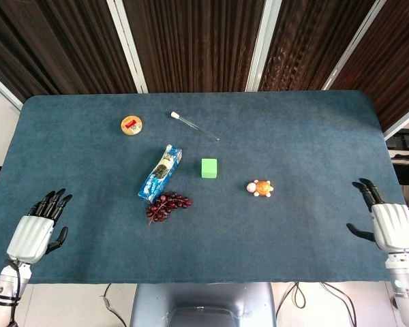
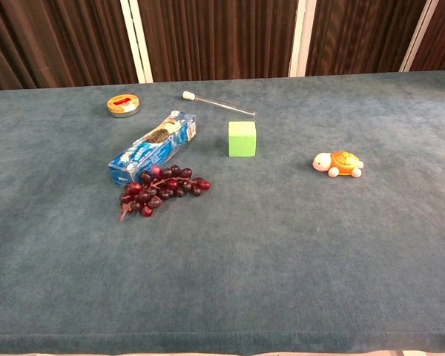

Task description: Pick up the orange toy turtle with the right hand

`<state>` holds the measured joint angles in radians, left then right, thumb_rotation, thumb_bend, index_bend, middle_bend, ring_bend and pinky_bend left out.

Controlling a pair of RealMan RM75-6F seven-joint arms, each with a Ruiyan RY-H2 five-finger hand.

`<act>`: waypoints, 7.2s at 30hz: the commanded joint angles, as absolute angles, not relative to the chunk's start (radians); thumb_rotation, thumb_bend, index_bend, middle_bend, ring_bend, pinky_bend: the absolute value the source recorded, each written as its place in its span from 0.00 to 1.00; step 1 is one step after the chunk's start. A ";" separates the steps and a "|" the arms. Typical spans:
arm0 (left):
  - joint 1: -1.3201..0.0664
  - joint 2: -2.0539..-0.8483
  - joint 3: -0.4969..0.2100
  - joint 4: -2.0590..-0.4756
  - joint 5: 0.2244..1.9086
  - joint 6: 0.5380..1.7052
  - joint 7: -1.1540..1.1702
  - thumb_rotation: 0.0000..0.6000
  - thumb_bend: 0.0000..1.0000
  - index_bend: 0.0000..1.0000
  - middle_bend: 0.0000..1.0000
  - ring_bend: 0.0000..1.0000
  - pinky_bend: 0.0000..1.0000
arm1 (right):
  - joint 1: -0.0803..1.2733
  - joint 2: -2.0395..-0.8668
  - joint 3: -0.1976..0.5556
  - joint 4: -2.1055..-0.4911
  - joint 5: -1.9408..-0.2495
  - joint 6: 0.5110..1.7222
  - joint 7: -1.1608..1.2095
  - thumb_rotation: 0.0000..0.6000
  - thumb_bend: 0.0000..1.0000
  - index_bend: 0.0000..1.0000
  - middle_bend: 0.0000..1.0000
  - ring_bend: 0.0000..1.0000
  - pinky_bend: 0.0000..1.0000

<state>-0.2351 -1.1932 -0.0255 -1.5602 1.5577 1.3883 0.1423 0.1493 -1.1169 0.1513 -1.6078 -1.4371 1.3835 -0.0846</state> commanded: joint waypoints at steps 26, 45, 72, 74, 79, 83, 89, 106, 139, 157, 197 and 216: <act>-0.231 -1.165 -0.007 -1.562 1.584 1.396 0.078 1.00 0.47 0.13 0.00 0.02 0.26 | 0.486 -1.424 0.240 -1.315 -1.192 1.012 -0.109 1.00 0.38 0.45 0.40 1.00 1.00; -0.219 -1.155 0.012 -1.562 1.634 1.431 0.057 1.00 0.47 0.14 0.00 0.02 0.27 | 0.586 -1.632 0.226 -1.062 -1.201 0.916 -0.009 1.00 0.37 0.48 0.40 1.00 1.00; -0.215 -1.139 0.029 -1.553 1.671 1.446 0.007 1.00 0.47 0.15 0.00 0.03 0.27 | 0.633 -1.792 0.194 -0.809 -1.310 0.986 0.106 1.00 1.00 0.88 0.69 1.00 1.00; -0.214 -1.139 0.030 -1.554 1.672 1.445 0.009 1.00 0.47 0.15 0.00 0.03 0.27 | 0.631 -1.791 0.190 -0.803 -1.314 0.988 0.107 1.00 1.00 0.89 0.71 1.00 1.00; -0.216 -1.141 0.027 -1.553 1.667 1.441 0.010 1.00 0.47 0.15 0.00 0.03 0.27 | 0.627 -1.792 0.184 -0.788 -1.321 0.997 0.085 1.00 1.00 0.89 0.72 1.00 1.00; -0.217 -1.141 0.027 -1.553 1.664 1.438 0.011 1.00 0.47 0.15 0.00 0.03 0.27 | 0.623 -1.789 0.182 -0.792 -1.325 0.998 0.095 1.00 1.00 0.89 0.72 1.00 1.00; -0.217 -1.140 0.027 -1.553 1.663 1.436 0.010 1.00 0.47 0.15 0.00 0.03 0.27 | 0.618 -1.766 0.183 -0.825 -1.321 0.980 0.140 1.00 0.92 0.66 0.57 1.00 1.00; -0.221 -1.140 0.025 -1.557 1.654 1.421 0.017 1.00 0.47 0.15 0.00 0.03 0.27 | 0.564 -1.581 0.221 -1.175 -1.181 0.982 -0.094 1.00 0.18 0.07 0.19 0.96 1.00; -0.221 -1.135 0.025 -1.564 1.636 1.409 0.010 1.00 0.47 0.15 0.00 0.04 0.28 | 0.596 -1.749 0.225 -0.905 -1.168 0.977 -0.052 1.00 0.71 0.62 0.48 1.00 1.00; -0.220 -1.135 0.025 -1.566 1.635 1.407 0.017 1.00 0.47 0.15 0.00 0.04 0.28 | 0.587 -1.798 0.184 -0.768 -1.286 1.042 0.041 1.00 1.00 0.87 0.71 1.00 1.00; -0.215 -1.135 0.026 -1.568 1.643 1.418 0.017 1.00 0.46 0.15 0.00 0.05 0.28 | 0.156 -1.156 0.014 -1.833 -1.394 1.550 -0.373 1.00 0.06 0.00 0.04 0.02 0.12; -0.211 -1.147 0.016 -1.566 1.647 1.439 0.030 1.00 0.46 0.15 0.00 0.05 0.28 | -0.059 -1.152 -0.015 -1.704 -1.494 1.782 -0.235 1.00 0.07 0.00 0.00 0.00 0.00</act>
<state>-0.2113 -1.1467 0.0161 -1.5662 1.6468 1.4392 0.0299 -0.0540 -1.1545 -0.0187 -1.7083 -1.4944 1.7859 -0.2404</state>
